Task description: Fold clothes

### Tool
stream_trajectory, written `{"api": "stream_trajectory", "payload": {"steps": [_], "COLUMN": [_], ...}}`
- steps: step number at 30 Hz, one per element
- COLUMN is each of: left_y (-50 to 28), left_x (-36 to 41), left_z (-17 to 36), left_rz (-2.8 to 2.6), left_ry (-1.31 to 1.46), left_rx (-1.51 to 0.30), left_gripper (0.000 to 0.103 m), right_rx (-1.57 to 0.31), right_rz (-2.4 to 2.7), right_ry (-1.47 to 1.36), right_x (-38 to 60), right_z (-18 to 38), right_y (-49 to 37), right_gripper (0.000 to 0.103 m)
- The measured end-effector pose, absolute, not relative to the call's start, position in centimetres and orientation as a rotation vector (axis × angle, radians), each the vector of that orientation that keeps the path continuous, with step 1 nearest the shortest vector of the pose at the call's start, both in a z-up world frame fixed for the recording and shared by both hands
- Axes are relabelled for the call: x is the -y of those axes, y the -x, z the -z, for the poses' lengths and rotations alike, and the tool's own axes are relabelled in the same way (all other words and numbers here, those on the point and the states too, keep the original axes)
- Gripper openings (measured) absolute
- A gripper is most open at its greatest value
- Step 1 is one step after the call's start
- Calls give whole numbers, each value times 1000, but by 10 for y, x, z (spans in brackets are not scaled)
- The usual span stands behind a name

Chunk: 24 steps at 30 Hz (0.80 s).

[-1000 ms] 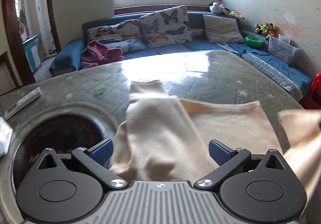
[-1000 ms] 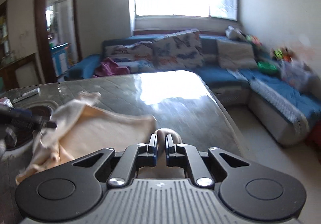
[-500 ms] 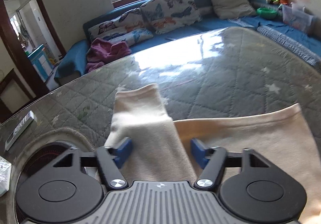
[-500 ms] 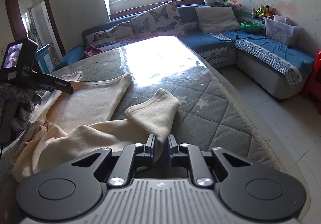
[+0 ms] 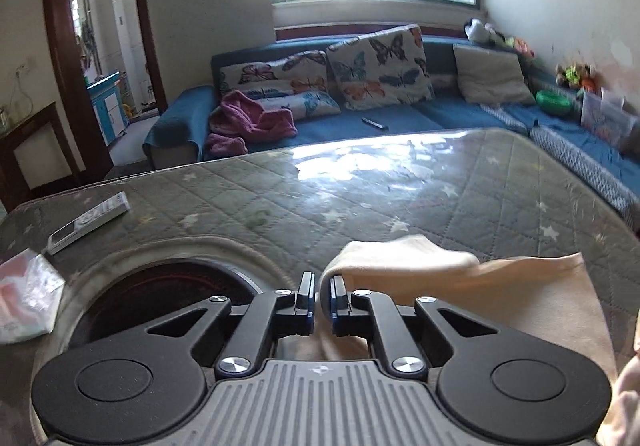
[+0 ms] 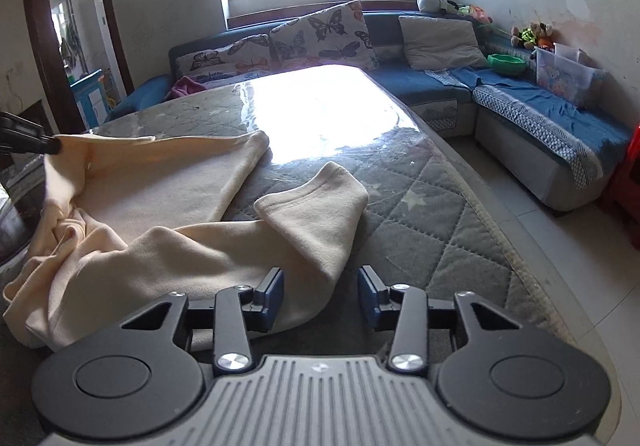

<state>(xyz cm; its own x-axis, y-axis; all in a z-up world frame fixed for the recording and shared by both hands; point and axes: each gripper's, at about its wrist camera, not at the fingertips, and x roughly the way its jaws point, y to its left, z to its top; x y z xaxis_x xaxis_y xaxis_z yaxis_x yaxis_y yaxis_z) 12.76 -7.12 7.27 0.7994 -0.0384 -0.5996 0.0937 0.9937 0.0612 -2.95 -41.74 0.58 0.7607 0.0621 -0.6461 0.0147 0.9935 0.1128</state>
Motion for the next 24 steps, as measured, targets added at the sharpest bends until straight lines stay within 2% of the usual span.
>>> {"api": "stream_trajectory", "payload": {"steps": [1,9,12,15,16,17,19,21,24], "left_y": [-119,-61,-60,-67,-71,-76,-86,-100,-123], "left_x": [63,-6,-13,2,11,20,37,51,71], "left_z": [-76,-82,-82,-84,-84,-84,-85,-82,-78], "left_rz": [61,-13,26,58,77,88,104,130,155], "left_ry": [-80,36,77,67,58,49,28,2,-32], "left_rx": [-629,-620,-654,-653,-650,-648,-640,-639,-654], "left_gripper": [3,3,4,11,17,35,54,55,66], "right_rx": [-705,-698,-700,-702,-703,-703,-703,-705,-706], "right_rz": [-26,-14,-13,-10,-9,-9,-9,-12,-14], "right_ry": [-108,-98,-92,-82,-80,-82,-86,-87,-78], "right_x": [416,414,412,409,408,409,409,408,407], "right_z": [-6,-4,-3,-3,-3,-3,-2,-2,-1], "right_y": [29,28,27,26,26,25,24,24,23], "right_gripper": [46,50,55,58,58,58,59,62,66]}}
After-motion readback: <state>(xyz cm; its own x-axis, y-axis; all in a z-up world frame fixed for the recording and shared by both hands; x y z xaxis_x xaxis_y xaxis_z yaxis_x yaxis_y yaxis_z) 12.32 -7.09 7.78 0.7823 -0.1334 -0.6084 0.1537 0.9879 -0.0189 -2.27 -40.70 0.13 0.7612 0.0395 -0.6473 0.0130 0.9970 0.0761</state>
